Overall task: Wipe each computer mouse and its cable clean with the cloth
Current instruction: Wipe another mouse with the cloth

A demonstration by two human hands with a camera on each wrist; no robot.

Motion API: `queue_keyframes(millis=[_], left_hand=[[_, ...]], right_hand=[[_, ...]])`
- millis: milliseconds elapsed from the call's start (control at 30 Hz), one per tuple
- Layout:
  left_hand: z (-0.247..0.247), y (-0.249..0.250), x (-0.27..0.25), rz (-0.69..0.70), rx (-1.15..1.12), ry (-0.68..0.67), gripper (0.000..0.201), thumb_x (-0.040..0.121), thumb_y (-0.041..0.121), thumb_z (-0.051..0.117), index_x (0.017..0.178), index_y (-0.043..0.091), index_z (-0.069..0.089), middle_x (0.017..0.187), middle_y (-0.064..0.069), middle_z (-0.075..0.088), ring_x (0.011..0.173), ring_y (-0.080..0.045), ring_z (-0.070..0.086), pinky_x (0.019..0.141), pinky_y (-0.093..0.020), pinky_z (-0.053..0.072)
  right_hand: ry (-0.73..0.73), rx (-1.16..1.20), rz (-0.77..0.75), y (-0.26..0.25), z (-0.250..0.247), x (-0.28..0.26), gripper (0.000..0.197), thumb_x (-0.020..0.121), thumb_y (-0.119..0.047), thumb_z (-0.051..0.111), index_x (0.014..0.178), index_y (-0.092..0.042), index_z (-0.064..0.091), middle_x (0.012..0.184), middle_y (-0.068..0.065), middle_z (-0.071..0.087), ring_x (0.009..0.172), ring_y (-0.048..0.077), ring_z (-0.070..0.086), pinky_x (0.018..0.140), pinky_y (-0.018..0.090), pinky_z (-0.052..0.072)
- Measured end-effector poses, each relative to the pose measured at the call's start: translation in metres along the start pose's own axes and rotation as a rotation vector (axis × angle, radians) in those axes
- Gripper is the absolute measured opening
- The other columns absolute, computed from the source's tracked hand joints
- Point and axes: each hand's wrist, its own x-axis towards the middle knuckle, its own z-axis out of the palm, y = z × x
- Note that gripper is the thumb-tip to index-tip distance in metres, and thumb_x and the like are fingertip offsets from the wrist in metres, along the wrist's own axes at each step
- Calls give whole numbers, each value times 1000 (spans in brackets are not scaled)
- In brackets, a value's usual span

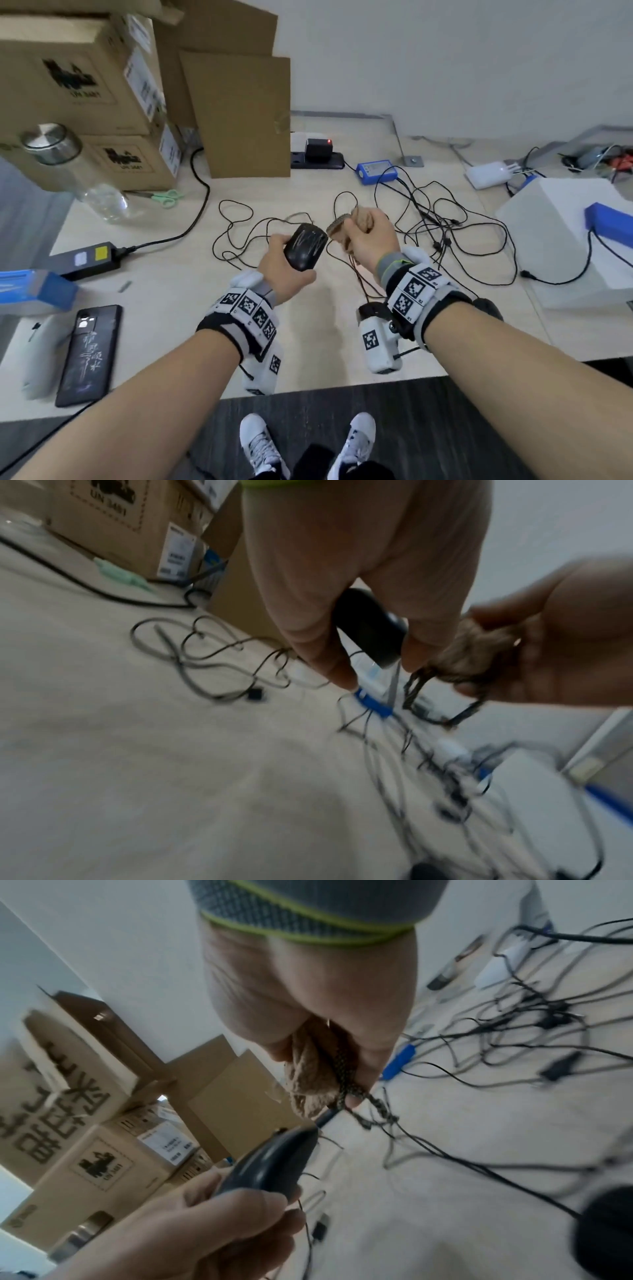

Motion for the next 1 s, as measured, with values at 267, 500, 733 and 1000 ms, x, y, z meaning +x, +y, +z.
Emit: queue_keyframes(millis=[267, 500, 733, 1000], left_hand=[[-39, 95, -4, 97, -535, 24, 75, 64, 3, 84, 125, 19, 44, 109, -7, 63, 86, -19, 64, 71, -33, 55], [-53, 135, -6, -29, -1211, -220, 42, 98, 27, 53, 135, 9, 44, 130, -18, 59, 113, -30, 61, 96, -50, 51], [-60, 149, -1, -202, -1368, -59, 58, 101, 56, 27, 113, 14, 64, 109, -9, 71, 100, -25, 67, 74, -39, 54], [-69, 156, -10, -184, -1172, -109, 54, 102, 51, 30, 125, 13, 61, 112, -16, 67, 86, -29, 65, 66, -35, 50]], right_hand=[[-98, 28, -403, -79, -15, 18, 28, 87, -39, 62, 113, -29, 57, 104, -5, 67, 98, 16, 62, 93, 33, 50], [-233, -12, -558, -88, -21, 8, 42, 98, -39, 42, 136, -23, 52, 132, -5, 59, 123, 11, 52, 110, 32, 37], [-294, -158, -1040, -83, -17, -13, 49, 89, -13, 54, 139, -13, 52, 149, 4, 46, 142, 18, 35, 118, 31, 25], [-104, -31, -800, -113, -30, 4, 32, 93, -15, 48, 121, -15, 63, 123, 2, 64, 112, 11, 55, 104, 38, 42]])
